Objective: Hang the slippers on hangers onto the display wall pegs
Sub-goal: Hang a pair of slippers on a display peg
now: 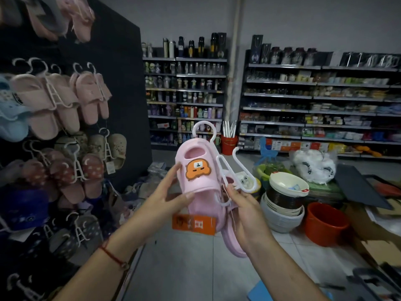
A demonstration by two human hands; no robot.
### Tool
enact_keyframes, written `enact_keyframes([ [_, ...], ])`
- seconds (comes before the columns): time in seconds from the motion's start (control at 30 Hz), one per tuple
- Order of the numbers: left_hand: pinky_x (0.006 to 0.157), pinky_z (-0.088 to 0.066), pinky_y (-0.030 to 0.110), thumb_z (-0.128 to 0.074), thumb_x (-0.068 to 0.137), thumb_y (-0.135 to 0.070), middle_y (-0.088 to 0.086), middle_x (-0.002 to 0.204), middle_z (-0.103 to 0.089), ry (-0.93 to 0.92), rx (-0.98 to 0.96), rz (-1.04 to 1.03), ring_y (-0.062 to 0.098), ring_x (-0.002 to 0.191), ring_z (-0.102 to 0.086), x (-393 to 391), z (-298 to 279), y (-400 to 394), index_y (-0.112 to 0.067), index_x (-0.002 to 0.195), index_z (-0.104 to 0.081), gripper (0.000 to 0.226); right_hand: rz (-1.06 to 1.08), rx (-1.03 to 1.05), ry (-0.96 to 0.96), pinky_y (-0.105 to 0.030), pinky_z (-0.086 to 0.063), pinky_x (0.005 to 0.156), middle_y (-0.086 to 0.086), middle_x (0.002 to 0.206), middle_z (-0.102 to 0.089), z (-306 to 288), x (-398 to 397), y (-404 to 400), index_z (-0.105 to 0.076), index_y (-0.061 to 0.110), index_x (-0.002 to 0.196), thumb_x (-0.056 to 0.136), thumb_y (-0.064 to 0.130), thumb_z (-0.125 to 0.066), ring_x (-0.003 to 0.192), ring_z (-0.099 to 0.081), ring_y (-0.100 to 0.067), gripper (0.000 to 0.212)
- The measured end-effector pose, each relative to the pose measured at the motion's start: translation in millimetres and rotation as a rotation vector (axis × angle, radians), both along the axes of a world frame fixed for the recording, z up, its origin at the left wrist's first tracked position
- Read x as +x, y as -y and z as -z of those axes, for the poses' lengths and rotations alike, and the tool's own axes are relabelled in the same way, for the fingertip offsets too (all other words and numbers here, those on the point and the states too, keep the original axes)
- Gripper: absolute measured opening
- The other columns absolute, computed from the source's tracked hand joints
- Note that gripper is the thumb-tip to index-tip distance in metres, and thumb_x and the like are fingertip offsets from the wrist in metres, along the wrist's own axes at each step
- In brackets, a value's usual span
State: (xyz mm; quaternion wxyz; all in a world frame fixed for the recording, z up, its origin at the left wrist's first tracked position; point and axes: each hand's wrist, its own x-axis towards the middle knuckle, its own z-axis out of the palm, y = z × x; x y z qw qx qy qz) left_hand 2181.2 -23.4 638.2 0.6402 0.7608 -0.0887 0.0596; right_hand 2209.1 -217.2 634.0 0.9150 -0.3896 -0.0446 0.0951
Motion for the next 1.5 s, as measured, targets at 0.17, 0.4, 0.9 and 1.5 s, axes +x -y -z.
enact_keyframes([
  [0.17, 0.102, -0.045, 0.028, -0.079, 0.065, -0.066, -0.014, 0.133, -0.027, 0.162, 0.356, -0.195, 0.009, 0.121, -0.049, 5, -12, 11, -0.083, 0.127, 0.004, 0.104, -0.037, -0.007, 0.011, -0.048, -0.058, 0.088, -0.024, 0.118, -0.069, -4, -4, -6, -0.067, -0.001, 0.12, 0.091, 0.013, -0.06, 0.107, -0.07, -0.036, 0.033],
  [0.4, 0.079, -0.053, 0.025, -0.08, 0.076, -0.052, -0.013, 0.115, -0.029, 0.289, 0.71, -0.329, 0.005, 0.088, -0.056, -2, -27, 12, -0.071, 0.139, 0.0, 0.104, -0.022, -0.003, -0.072, -0.049, -0.059, 0.087, -0.025, 0.117, -0.07, -6, 1, -4, -0.064, -0.002, 0.125, 0.093, 0.018, -0.061, 0.107, -0.069, -0.039, 0.037],
  [0.9, 0.078, -0.048, 0.042, -0.052, 0.064, -0.071, 0.009, 0.126, -0.06, 0.557, 1.241, -0.578, 0.03, 0.094, -0.054, 4, -19, 40, -0.008, 0.131, -0.053, 0.092, 0.095, -0.265, 0.12, -0.057, -0.048, 0.104, -0.021, 0.103, -0.075, 7, -6, -18, -0.077, 0.003, 0.1, 0.077, 0.028, -0.075, 0.106, -0.069, -0.039, 0.034],
  [1.5, 0.111, -0.029, 0.049, -0.055, 0.055, -0.089, -0.005, 0.139, -0.039, 0.444, 1.168, -0.476, 0.027, 0.134, -0.029, 7, -1, 7, -0.023, 0.141, -0.032, 0.111, -0.059, 0.012, -0.001, -0.052, -0.036, 0.116, -0.024, 0.133, -0.061, 6, 0, 13, -0.059, 0.001, 0.131, 0.102, 0.038, -0.044, 0.13, -0.054, -0.037, 0.049],
])
